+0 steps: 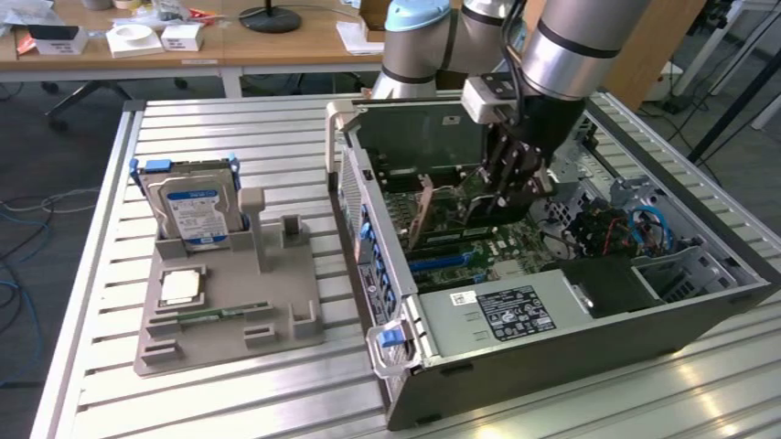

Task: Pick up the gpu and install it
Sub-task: 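Insert the gpu into the slot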

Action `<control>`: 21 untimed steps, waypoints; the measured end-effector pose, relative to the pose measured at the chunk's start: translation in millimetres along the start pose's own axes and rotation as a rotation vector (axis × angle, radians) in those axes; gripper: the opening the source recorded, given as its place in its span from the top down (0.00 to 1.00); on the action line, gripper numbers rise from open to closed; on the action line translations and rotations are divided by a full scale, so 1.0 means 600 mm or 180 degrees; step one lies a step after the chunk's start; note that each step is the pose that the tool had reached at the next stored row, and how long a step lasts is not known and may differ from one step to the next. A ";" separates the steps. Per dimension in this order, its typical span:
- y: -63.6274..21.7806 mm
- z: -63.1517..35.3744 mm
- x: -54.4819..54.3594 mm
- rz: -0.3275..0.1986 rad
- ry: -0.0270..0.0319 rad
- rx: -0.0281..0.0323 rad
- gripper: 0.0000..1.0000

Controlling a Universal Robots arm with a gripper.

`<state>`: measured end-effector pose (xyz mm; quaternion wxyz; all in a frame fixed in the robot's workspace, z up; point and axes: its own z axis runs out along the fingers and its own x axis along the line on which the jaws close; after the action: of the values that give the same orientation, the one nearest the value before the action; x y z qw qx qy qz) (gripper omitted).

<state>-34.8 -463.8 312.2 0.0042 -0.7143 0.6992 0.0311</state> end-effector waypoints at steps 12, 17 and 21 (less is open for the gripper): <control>0.000 0.019 0.002 0.0000 0.0000 0.0001 0.74; 0.001 0.032 0.002 0.0000 0.0000 0.0002 0.74; 0.002 0.041 0.003 0.0000 0.0000 0.0004 0.74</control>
<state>-36.7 -464.3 287.4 0.0047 -0.7142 0.6992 0.0307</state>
